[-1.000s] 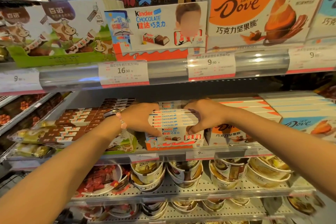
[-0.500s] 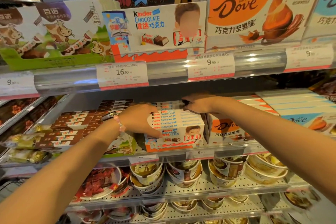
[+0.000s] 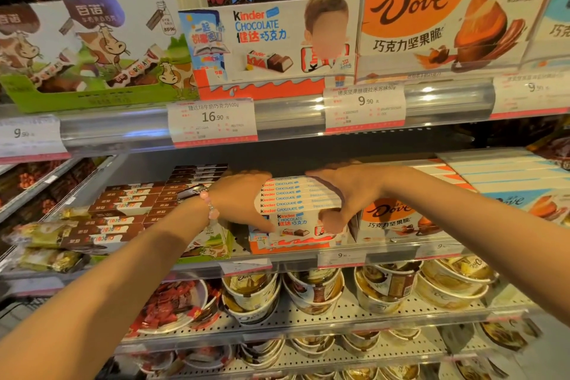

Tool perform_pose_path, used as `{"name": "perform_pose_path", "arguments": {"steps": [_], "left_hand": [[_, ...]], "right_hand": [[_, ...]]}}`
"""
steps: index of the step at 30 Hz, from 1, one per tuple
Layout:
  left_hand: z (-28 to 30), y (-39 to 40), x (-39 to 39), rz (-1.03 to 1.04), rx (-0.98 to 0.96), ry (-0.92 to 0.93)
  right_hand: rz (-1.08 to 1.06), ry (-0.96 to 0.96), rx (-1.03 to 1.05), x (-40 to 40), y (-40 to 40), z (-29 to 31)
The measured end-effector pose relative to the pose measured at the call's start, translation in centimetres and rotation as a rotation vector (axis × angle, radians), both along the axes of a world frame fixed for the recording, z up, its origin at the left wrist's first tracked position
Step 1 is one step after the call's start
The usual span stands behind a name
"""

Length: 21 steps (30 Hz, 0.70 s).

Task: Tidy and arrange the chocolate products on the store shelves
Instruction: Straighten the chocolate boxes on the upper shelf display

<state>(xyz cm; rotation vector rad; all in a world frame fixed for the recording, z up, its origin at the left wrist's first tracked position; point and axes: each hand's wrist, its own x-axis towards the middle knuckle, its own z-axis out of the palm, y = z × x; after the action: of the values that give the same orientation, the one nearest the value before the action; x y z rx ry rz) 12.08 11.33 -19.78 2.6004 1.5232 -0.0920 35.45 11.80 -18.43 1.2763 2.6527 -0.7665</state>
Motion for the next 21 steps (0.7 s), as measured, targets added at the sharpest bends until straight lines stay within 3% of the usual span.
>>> {"name": "perform_pose_path", "arguments": {"steps": [3, 7, 21], "left_hand": [[-0.1, 0.1, -0.2, -0.014, -0.010, -0.067], [0.0, 0.1, -0.4, -0.033, 0.001, -0.142], [0.1, 0.2, -0.2, -0.048, -0.018, -0.068]], "right_hand": [[-0.040, 0.027, 0.149, 0.4, -0.1, -0.5], [-0.080, 0.059, 0.194, 0.6, -0.3, -0.8], [-0.081, -0.013, 0.224, 0.5, 0.2, -1.4]]}}
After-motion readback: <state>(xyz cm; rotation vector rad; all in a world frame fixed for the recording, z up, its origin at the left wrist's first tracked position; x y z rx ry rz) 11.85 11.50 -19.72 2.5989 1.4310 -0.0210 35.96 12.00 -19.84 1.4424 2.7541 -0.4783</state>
